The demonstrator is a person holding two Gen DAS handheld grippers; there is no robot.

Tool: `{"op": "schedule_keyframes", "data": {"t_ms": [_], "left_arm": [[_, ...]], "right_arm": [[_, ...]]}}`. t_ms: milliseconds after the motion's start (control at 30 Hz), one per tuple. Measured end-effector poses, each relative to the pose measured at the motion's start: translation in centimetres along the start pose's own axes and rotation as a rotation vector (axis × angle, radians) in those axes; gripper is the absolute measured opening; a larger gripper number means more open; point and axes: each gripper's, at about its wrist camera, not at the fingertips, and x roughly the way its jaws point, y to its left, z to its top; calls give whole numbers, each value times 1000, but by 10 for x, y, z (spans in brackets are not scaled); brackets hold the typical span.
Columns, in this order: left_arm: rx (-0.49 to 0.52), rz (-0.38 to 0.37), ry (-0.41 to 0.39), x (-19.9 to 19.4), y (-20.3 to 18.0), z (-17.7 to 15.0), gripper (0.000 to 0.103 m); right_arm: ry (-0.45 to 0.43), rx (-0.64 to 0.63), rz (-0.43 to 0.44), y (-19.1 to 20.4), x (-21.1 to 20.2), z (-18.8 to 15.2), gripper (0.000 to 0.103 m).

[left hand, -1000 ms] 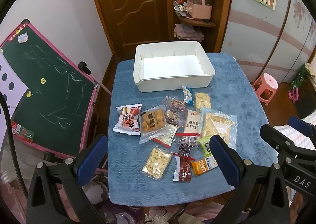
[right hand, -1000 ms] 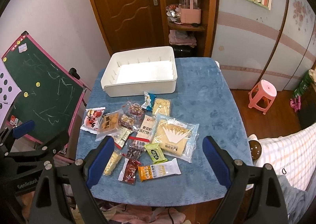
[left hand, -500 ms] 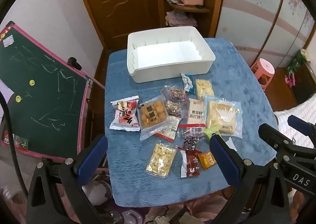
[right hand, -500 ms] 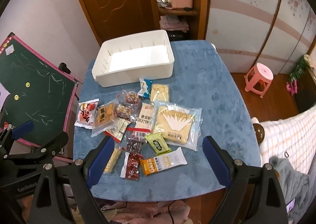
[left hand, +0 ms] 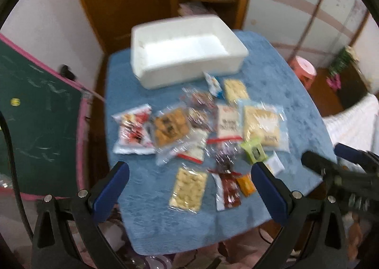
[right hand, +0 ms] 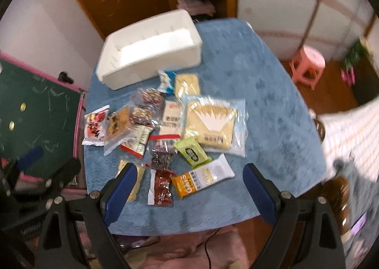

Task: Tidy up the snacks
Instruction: 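Grasp the white OATS bar with the right tool while the left tool grasps the clear corn-snack bag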

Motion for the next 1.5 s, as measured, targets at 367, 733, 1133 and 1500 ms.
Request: {"op": "schedule_keyframes", "data": {"t_ms": [367, 733, 1133, 1500], "left_arm": [[-53, -79, 212, 93, 36, -49, 101], [-13, -24, 305, 146, 30, -69, 101], [19, -1, 339, 180, 20, -59, 94], [37, -71, 409, 203, 18, -63, 63]], "right_arm": [[185, 300, 14, -64, 92, -34, 91], [279, 373, 69, -54, 153, -47, 87], [333, 447, -10, -42, 189, -37, 77], [335, 444, 9, -69, 177, -47, 43]]}}
